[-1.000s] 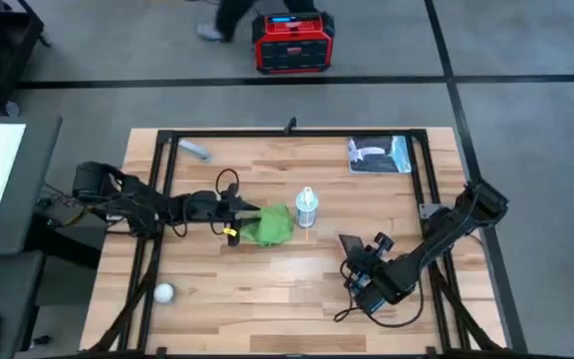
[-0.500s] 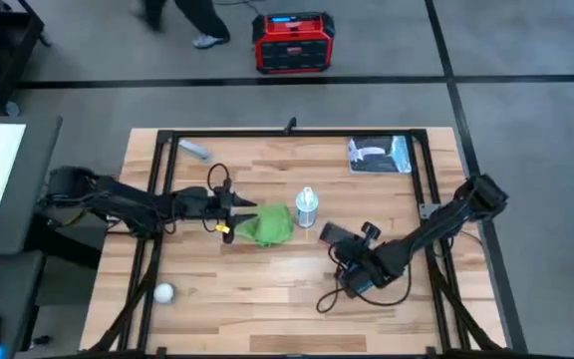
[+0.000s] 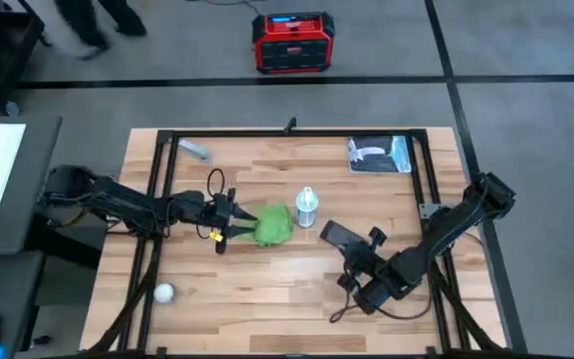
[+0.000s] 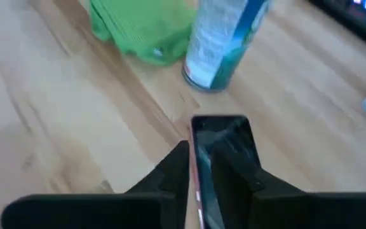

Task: Apply microfiber cloth
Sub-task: Return to Home Position

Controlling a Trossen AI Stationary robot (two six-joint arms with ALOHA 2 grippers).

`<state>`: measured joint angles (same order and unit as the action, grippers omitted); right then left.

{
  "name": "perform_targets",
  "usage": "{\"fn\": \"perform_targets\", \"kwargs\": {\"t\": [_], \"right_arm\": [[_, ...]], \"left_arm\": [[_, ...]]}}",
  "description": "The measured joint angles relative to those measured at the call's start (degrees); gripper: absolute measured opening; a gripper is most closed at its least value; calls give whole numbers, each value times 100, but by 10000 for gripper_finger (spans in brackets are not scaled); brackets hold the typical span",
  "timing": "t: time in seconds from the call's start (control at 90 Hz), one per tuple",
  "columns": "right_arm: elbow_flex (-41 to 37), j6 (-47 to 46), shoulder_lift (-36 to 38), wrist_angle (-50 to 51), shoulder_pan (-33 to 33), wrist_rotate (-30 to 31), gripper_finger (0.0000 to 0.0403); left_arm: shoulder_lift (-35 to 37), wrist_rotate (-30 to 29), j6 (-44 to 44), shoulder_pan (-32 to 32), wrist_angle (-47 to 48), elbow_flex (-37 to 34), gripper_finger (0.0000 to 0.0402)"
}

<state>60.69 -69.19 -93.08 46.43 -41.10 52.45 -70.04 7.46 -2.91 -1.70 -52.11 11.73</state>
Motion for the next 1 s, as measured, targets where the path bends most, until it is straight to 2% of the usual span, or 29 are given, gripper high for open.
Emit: {"fn": "perform_targets", "kwargs": {"t": [0.056, 0.133, 0.178, 0.4, 0.544, 0.633, 0.767, 0.9, 1.0], "right_arm": [[0, -146, 0, 17, -129, 180, 7], [0, -408, -2, 137, -283, 373, 5], [0, -568, -2, 275, -366, 455, 3], [-88, -1347, 6, 925, -608, 1271, 0], [-691, -1802, 24, 468, -504, 1539, 0], [-1217, -1673, 24, -492, -352, 1612, 0], [-2011, -691, 24, -2522, -14, 1654, 0], [-2781, 833, 24, -4923, 435, 1100, 0], [-3370, 2372, 22, -7193, 868, 429, 0]], "left_arm": [[0, 3, 74, -147, -116, 0, 78], [-2, 1, 224, -344, -175, 0, 27], [0, 0, 285, -439, -192, 0, 12], [310, -128, 318, -622, -112, 0, 1], [907, -128, 549, -622, 251, 0, 0], [1294, -158, 674, -622, 697, 0, 0], [1767, -311, 784, -616, 1336, 0, 0], [2096, -382, 878, -616, 1697, -2, 0], [2288, -382, 1014, -616, 1851, 0, 0]]}}
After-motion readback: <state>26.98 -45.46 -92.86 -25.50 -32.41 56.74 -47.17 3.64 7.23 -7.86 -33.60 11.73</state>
